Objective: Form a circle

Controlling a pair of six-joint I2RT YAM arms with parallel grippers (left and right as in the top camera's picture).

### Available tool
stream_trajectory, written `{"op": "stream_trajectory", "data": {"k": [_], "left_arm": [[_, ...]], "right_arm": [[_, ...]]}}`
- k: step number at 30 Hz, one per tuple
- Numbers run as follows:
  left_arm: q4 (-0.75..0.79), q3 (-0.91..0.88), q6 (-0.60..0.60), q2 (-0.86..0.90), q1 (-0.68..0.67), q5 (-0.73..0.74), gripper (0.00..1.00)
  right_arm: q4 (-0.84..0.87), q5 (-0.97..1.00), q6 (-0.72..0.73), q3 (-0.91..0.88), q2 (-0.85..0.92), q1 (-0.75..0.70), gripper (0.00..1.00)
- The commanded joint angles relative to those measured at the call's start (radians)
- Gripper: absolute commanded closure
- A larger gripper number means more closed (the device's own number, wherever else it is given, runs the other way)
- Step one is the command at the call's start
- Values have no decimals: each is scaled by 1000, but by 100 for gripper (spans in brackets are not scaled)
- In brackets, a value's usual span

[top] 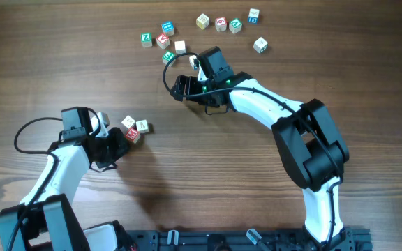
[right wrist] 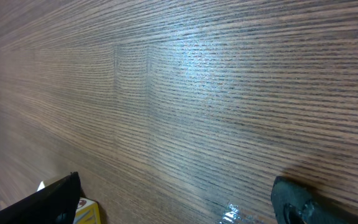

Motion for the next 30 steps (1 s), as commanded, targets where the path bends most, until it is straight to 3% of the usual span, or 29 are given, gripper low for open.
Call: {"op": "stream_trajectory", "data": {"k": [1, 9, 18, 23, 30], "left_arm": [[-47, 7, 20, 9, 3, 14, 96], [-1, 8, 17, 8, 4, 204, 96], [0, 124, -10, 8, 4, 203, 96], [118, 131, -14, 8, 3, 201, 96], [105, 129, -5, 10, 3, 105, 96]], "right_arm": [[-36, 96, 15, -53, 70, -18, 1], [-36, 96, 14, -53, 70, -18, 1], [-36, 96, 14, -53, 70, -18, 1], [-36, 95, 14, -53, 70, -18, 1], [-37, 95, 14, -53, 70, -18, 0]]}}
